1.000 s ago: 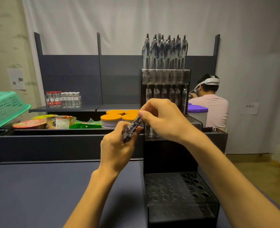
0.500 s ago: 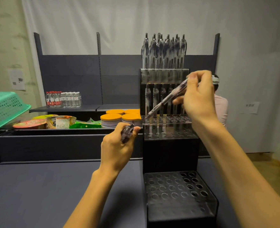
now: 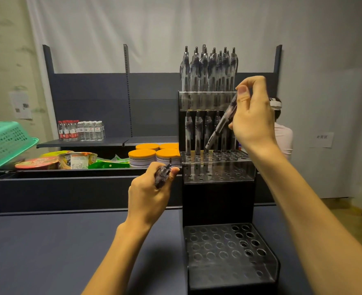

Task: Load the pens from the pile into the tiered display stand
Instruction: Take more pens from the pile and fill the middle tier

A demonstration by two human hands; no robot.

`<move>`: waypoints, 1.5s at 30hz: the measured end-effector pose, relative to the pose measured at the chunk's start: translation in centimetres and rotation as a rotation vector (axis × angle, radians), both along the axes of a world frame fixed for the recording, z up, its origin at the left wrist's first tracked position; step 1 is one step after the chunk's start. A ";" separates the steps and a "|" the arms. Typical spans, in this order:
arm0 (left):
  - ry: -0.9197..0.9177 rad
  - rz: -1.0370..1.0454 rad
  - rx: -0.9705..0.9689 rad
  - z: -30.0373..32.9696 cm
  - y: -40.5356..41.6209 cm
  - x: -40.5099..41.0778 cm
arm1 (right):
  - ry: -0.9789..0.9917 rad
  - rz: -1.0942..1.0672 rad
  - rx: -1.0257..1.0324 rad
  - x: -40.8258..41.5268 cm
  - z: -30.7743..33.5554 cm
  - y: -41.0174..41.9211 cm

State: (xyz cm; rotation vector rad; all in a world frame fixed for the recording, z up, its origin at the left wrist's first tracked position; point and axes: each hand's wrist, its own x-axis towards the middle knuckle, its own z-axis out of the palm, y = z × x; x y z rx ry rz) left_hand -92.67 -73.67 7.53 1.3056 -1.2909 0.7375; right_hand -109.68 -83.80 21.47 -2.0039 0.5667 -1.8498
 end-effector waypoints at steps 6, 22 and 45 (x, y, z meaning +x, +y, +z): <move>-0.002 0.025 0.004 0.1 0.1 0.1 | 0.072 -0.102 -0.112 0.5 0.7 -0.4; -0.016 0.012 0.018 0.2 0.2 -0.1 | 0.208 -0.134 -0.107 1.4 1.4 -0.2; -0.003 0.011 0.012 0.3 0.3 -0.1 | 0.227 -0.142 -0.134 1.8 -1.0 1.8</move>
